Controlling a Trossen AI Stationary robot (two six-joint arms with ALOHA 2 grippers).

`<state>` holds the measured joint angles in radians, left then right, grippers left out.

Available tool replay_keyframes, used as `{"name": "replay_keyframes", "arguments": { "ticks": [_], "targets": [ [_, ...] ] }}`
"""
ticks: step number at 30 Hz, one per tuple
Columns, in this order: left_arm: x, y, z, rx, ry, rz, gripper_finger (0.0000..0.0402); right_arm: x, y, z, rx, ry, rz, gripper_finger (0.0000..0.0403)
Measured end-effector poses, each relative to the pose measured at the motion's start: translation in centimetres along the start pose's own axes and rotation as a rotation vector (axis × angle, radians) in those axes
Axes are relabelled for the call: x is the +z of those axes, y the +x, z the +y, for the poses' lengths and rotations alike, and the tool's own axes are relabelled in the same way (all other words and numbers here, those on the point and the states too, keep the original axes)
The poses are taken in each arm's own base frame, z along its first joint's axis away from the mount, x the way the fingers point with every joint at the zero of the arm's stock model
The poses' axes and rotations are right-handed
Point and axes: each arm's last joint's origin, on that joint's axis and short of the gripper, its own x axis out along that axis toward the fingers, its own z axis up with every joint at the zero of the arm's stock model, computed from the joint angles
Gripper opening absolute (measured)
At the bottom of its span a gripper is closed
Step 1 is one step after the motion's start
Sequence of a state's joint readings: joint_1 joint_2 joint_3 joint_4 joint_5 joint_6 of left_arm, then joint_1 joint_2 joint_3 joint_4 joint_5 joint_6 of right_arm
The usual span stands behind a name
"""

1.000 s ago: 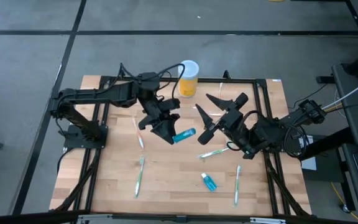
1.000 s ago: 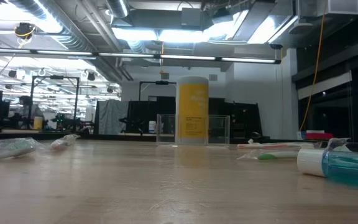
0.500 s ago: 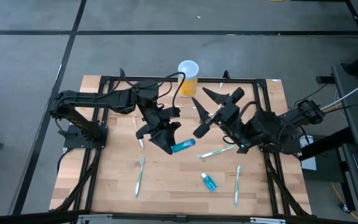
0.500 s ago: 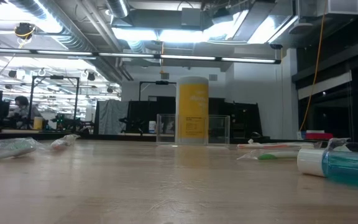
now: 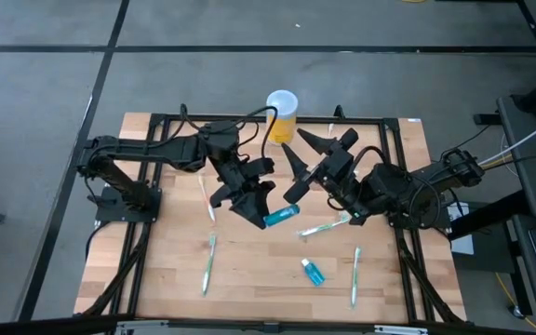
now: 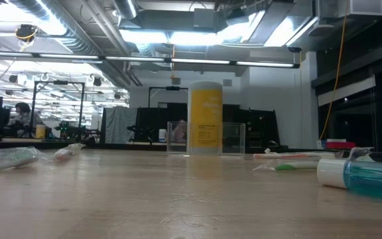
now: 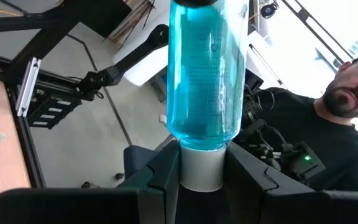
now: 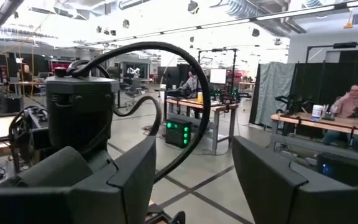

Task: Pick & Place toothbrushing station
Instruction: Put the top blue mouthwash into the transparent organizer

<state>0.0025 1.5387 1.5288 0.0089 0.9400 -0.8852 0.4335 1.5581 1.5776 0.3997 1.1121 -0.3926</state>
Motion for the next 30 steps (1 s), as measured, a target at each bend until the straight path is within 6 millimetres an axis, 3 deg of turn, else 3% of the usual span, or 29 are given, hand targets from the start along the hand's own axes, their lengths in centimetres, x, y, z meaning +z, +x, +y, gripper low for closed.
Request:
{"name": "replay_keyframes", "arguments": {
  "ticks": [14, 25, 30],
  "targets": [
    [1.5, -2.1, 0.5, 0.034, 0.03, -0.091, 0.0092, 0.1, -0.3, 0.1, -0.004, 0.019, 0.005, 0.0213],
    [3.2, -4.8, -0.1, 0.058, 0.065, -0.237, 0.0092, 0.0, -0.6, 0.3, 0.0, 0.011, 0.009, 0.0213],
    [3.3, -4.8, -0.1, 0.058, 0.068, -0.246, 0.0092, 0.2, -0.6, 0.3, -0.003, 0.0, 0.001, 0.0213]
  ]
}}
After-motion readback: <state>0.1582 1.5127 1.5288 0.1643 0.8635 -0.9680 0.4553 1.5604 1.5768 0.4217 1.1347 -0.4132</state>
